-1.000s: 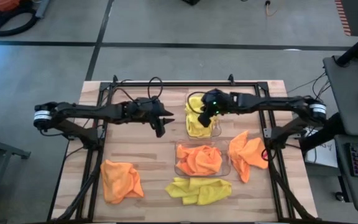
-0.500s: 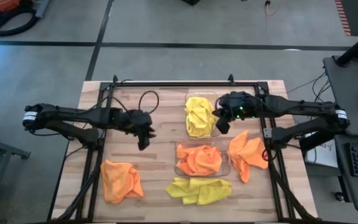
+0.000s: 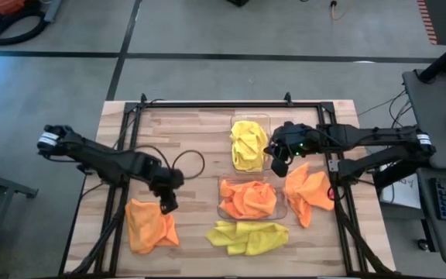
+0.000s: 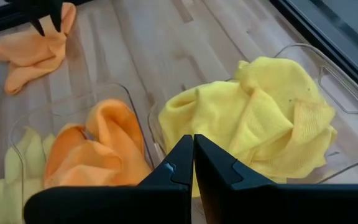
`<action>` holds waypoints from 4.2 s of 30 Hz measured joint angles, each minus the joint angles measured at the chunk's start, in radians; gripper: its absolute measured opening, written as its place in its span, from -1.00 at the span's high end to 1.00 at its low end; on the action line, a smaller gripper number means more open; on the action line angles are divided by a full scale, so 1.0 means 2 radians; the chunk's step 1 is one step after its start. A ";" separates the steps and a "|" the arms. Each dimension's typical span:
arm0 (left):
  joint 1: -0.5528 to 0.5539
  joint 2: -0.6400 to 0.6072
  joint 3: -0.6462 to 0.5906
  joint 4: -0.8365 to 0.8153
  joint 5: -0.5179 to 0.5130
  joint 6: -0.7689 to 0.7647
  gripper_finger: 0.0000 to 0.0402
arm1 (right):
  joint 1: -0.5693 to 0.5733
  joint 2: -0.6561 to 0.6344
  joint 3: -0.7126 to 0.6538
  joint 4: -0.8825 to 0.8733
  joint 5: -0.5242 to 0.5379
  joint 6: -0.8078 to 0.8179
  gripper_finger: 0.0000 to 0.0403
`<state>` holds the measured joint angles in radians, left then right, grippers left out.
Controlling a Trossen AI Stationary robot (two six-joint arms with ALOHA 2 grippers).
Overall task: Sort microfiber towel by color & place in baskets
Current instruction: Put the orange towel into the bottom transparent bin
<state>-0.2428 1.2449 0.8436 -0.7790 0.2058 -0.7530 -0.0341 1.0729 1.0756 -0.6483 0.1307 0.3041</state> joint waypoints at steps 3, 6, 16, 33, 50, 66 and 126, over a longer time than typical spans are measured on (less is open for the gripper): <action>-0.024 0.030 0.024 -0.052 -0.001 -0.013 0.47 | 0.000 0.004 0.000 -0.001 0.000 -0.004 0.96; -0.045 0.062 0.056 -0.101 -0.006 -0.008 0.48 | 0.000 0.005 0.000 -0.001 0.001 -0.006 0.96; -0.082 0.143 0.097 -0.178 -0.021 0.026 0.48 | 0.000 0.008 0.000 0.000 0.001 -0.013 0.96; -0.087 0.155 0.087 -0.171 -0.006 0.026 0.32 | 0.000 0.054 0.000 -0.001 0.000 -0.008 0.95; -0.101 0.155 0.064 -0.134 -0.029 0.005 -0.23 | 0.007 0.060 0.000 -0.005 0.000 -0.008 0.95; -0.107 0.156 0.061 -0.132 -0.031 0.010 0.94 | 0.025 0.060 0.000 -0.005 0.000 -0.008 0.95; 0.023 0.129 0.295 0.322 -0.196 0.429 1.00 | 0.188 -0.036 -0.003 -0.060 0.201 0.040 0.96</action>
<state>-0.1976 1.5024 1.4344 -0.1349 -0.1859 0.1051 0.3427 1.0013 1.0688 -0.7677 0.5325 0.3842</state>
